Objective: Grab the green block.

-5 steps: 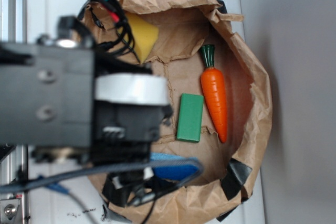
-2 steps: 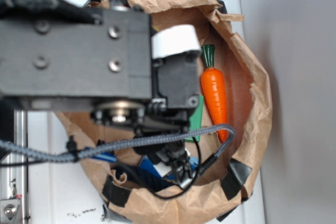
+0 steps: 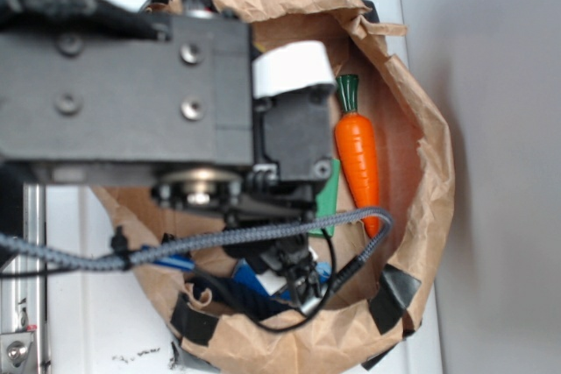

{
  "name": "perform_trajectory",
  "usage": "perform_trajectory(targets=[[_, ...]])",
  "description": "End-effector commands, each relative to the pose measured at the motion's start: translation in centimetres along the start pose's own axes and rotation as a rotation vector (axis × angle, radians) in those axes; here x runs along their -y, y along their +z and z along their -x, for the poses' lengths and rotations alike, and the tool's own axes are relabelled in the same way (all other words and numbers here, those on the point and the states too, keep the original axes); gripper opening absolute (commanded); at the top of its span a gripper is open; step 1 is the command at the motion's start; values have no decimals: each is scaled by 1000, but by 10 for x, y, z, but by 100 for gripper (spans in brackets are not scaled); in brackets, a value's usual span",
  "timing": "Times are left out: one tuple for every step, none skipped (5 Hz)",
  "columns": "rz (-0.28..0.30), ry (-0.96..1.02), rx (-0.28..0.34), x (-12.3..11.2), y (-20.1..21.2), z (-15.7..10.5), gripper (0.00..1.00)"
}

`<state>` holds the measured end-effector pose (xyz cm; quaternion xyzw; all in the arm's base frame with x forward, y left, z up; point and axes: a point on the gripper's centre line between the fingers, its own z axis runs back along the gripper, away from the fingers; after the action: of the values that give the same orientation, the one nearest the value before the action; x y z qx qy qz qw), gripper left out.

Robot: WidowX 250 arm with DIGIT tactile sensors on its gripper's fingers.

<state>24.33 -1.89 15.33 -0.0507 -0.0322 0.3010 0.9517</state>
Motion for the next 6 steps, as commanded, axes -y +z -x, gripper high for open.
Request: perform_trajectory(targets=[[89, 170, 82, 5, -11, -28, 100], [68, 235, 149, 5, -29, -35, 100], [36, 315, 257, -10, -37, -40, 100], [2, 321, 311, -19, -49, -41, 100], [-44, 325, 319, -13, -69, -41, 100], [-34, 296, 260, -4, -82, -47, 100]])
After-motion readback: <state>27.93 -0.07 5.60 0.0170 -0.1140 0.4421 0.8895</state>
